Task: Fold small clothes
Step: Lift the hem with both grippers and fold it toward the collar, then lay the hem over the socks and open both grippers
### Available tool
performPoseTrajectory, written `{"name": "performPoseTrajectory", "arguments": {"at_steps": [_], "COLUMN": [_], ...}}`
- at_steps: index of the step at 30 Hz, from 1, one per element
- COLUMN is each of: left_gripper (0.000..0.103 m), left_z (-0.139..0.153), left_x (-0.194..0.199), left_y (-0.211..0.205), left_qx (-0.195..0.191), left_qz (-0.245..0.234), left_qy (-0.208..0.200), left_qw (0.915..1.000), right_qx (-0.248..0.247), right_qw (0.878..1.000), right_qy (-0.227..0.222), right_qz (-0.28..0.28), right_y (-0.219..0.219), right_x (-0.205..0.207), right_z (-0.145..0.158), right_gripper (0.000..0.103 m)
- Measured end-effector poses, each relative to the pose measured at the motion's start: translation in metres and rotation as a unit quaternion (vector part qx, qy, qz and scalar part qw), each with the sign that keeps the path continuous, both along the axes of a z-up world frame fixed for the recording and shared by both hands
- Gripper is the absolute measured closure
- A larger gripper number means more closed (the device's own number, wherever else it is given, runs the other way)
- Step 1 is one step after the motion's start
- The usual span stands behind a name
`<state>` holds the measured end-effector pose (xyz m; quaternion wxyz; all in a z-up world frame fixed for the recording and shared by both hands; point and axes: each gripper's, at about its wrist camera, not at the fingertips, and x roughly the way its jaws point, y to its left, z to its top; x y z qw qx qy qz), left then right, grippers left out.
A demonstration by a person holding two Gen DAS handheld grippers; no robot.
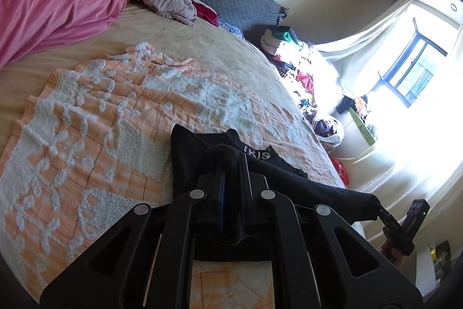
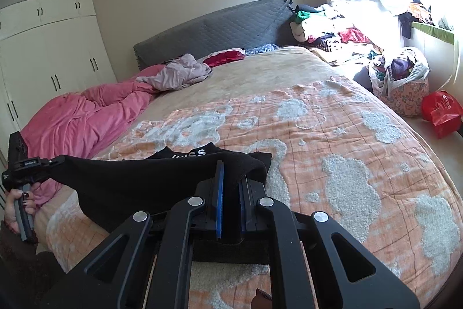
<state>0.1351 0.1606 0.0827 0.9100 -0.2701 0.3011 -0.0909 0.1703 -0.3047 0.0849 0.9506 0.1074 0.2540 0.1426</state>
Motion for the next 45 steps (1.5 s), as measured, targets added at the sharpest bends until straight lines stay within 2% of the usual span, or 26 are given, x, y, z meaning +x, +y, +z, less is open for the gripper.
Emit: {"name": "performPoseTrajectory", "arguments": {"at_steps": [9, 17, 20, 29, 32, 34, 35, 36, 41, 45], "left_gripper": [0.101, 0.101, 0.101, 0.1, 0.099, 0.095, 0.083, 0.072, 0.071, 0.071], "left_z": [-0.023, -0.051, -0.06, -0.073, -0.074, -0.072, -0.069, -0.067, -0.048, -0.044], "left_x": [0.034, 0.06, 0.066, 0.074, 0.073, 0.071, 0.069, 0.068, 0.051, 0.041], "left_y": [0.007, 0.011, 0.012, 0.008, 0.006, 0.006, 0.005, 0.005, -0.005, -0.028], "left_qx": [-0.002, 0.007, 0.005, 0.03, 0.034, 0.036, 0.046, 0.056, 0.096, 0.114], "left_qz": [0.014, 0.023, 0.026, 0.031, 0.031, 0.035, 0.042, 0.049, 0.05, 0.011], "left_qy": [0.024, 0.043, 0.049, 0.062, 0.064, 0.061, 0.059, 0.056, 0.028, 0.02], "left_qw": [0.9996, 0.9988, 0.9984, 0.9971, 0.9969, 0.9968, 0.9963, 0.9957, 0.9938, 0.9933], "right_qx": [-0.012, 0.008, 0.014, 0.016, 0.006, -0.009, -0.02, -0.024, -0.033, -0.068], "right_qw": [0.999, 0.998, 0.997, 0.994, 0.994, 0.993, 0.993, 0.993, 0.997, 0.997], "right_qy": [0.03, 0.067, 0.076, 0.102, 0.108, 0.107, 0.101, 0.096, 0.059, 0.041], "right_qz": [0.001, -0.013, -0.017, -0.029, -0.031, -0.046, -0.056, -0.059, -0.044, 0.002], "right_y": [0.009, 0.007, 0.007, 0.007, 0.009, 0.009, 0.008, 0.008, 0.009, 0.03], "right_x": [0.049, 0.092, 0.1, 0.118, 0.118, 0.116, 0.113, 0.11, 0.087, 0.068], "right_z": [-0.016, -0.041, -0.053, -0.08, -0.084, -0.084, -0.083, -0.081, -0.064, -0.055], "right_gripper": [0.096, 0.096, 0.096, 0.096, 0.09, 0.066, 0.054, 0.054, 0.054, 0.057]}}
